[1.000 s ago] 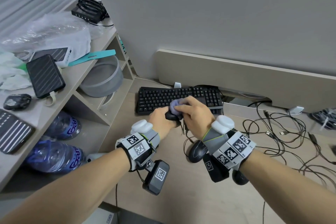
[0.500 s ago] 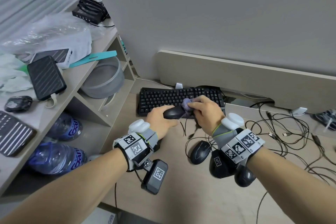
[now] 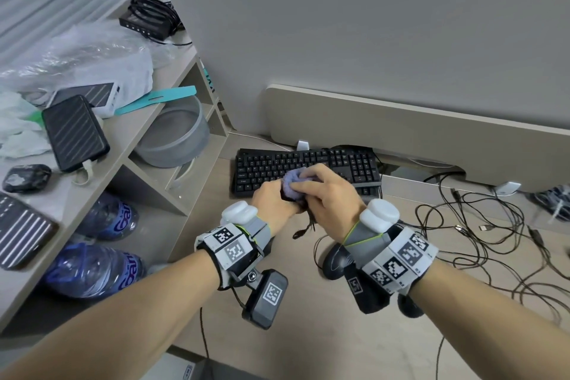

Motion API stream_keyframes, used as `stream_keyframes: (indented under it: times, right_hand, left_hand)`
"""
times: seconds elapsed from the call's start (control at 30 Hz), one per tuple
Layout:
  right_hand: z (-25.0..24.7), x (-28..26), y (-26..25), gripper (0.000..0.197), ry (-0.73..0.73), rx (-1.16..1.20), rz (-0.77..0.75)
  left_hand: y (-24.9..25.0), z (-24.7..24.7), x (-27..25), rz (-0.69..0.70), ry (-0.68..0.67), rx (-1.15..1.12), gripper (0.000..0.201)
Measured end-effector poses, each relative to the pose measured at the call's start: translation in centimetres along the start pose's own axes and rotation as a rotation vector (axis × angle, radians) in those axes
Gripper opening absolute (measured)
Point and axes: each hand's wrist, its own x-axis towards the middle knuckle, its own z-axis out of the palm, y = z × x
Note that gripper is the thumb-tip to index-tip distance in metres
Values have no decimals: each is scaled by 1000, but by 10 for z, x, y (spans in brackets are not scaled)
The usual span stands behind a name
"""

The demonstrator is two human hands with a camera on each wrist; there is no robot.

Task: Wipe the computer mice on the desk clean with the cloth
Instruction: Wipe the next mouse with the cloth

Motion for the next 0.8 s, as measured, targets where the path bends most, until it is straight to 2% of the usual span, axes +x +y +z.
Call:
stream_keyframes:
  times: [0.13, 0.23, 0.43, 0.5, 0.6, 0.63, 0.8]
  right_hand:
    - [-13, 3, 38, 25, 141, -51, 149]
    - [-24, 8, 59, 30, 140, -52, 249]
    - [-16, 12, 38, 38, 173, 6, 75]
    - [-16, 11, 43, 37, 149, -6, 119]
    - [-16, 2, 50, 32, 29, -69, 176]
    - [-16, 0, 48, 32, 42, -51, 169]
    - [-23, 16, 28, 35, 285, 37, 96]
  left_hand:
    - [-15, -8, -2, -19, -4, -192, 35]
    - [-16, -12, -4, -14, -39, -266, 34]
    - [-7, -7, -6, 3, -59, -283, 31]
    - [-8, -7, -7, 13, -54, -256, 32]
    - [-10, -9, -7, 16, -31, -263, 36]
    - [-10, -9, -6, 16, -28, -253, 36]
    - [-6, -4, -4, 26, -25, -226, 29]
